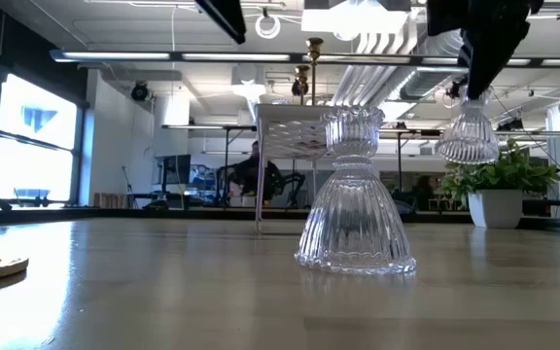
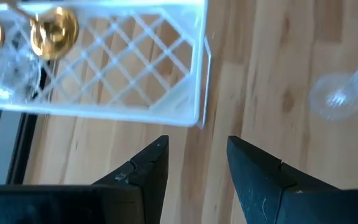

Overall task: Pick & Place candle stick holders
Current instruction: Put the top transparent candle holder on the shelf aligned with the other transparent candle holder

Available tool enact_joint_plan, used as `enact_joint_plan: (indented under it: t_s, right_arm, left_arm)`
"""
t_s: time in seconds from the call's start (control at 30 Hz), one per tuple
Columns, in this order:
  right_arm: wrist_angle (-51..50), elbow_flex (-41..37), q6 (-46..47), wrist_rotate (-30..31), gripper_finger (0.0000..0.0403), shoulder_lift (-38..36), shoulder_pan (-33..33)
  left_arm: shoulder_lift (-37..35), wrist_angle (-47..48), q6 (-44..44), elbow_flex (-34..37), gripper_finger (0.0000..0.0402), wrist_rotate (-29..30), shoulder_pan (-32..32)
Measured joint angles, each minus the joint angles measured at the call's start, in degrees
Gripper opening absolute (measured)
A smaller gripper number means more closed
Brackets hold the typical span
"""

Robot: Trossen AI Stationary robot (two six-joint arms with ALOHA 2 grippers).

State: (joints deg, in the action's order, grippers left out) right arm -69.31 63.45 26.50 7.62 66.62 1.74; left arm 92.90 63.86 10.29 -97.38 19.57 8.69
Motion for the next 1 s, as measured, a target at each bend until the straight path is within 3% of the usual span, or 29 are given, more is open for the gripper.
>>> enact_joint_plan:
  t_s: [0.13,0.33,0.6,0.77,1.0]
  right_arm:
    - [1.23,1.87,2.6,1.56,0.0022,-0.01,5.21]
    - [8.15,3.03,3.22,1.77,0.0022,0.0,11.92]
    - [17.7,3.03,0.44,3.89,0.0022,0.18,17.98]
    - [19.6,3.03,-0.58,5.97,0.0021,0.22,19.71]
    - [24.39,3.03,-4.11,6.04,0.0021,2.29,20.54]
  left_arm:
    - [0.0,-4.93,-3.68,0.0,0.0156,-3.17,0.6]
    - [0.0,-14.36,-8.63,0.06,0.0156,-12.37,1.57]
    - [-0.04,-33.02,-11.48,6.24,0.0156,-19.16,1.44]
    - [0.02,-39.67,-12.07,9.66,0.0156,-20.79,1.44]
    - [0.0,-40.58,-11.61,9.97,0.0156,-18.89,1.42]
